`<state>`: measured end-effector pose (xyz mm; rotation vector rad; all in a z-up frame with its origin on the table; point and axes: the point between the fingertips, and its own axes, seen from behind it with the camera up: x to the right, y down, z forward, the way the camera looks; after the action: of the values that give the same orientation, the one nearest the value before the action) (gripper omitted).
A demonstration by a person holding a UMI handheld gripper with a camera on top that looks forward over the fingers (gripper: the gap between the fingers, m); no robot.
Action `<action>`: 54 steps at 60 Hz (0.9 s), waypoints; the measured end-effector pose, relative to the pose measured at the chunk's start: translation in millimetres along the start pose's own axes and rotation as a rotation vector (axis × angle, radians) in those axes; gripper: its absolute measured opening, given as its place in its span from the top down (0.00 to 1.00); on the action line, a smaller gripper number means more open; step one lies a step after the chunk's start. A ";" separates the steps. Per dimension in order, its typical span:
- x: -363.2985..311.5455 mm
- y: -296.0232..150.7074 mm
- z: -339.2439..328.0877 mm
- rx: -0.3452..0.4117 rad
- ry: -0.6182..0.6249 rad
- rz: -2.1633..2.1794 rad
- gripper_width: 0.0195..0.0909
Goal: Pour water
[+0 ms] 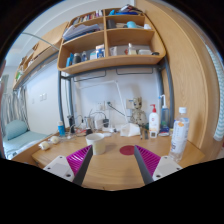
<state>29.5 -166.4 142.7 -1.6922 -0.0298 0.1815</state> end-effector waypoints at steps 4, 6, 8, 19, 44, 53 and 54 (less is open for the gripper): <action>66.6 20.8 -23.1 -0.012 0.030 -0.027 0.08; 86.7 25.1 -27.0 -0.020 0.055 -0.031 0.08; 107.9 28.1 -31.2 -0.026 0.085 -0.027 0.08; 201.9 34.6 -38.6 -0.027 0.209 0.016 0.09; 288.9 -3.2 35.6 0.037 0.287 -0.074 0.14; 281.3 -3.7 49.8 0.043 0.275 -0.069 0.36; 279.7 -4.6 51.2 0.050 0.267 -0.061 0.42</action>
<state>298.9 -80.4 112.5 -1.6516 0.1218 -0.0896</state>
